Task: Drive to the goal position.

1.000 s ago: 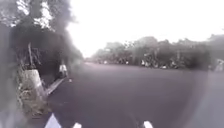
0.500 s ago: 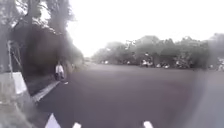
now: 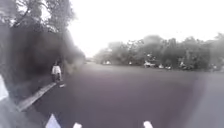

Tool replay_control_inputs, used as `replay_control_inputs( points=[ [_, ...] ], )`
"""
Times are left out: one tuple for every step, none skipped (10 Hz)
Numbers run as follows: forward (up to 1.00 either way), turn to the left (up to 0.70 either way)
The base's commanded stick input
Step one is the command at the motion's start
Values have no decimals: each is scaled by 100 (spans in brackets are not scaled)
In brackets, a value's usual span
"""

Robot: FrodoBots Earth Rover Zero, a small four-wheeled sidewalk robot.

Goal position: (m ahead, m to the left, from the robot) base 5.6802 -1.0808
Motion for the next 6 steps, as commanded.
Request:
replay_control_inputs(
  points=[
    [70, 0],
    [70, 0],
    [70, 0],
    [70, 0],
    [70, 0],
    [70, 0]
  ],
)
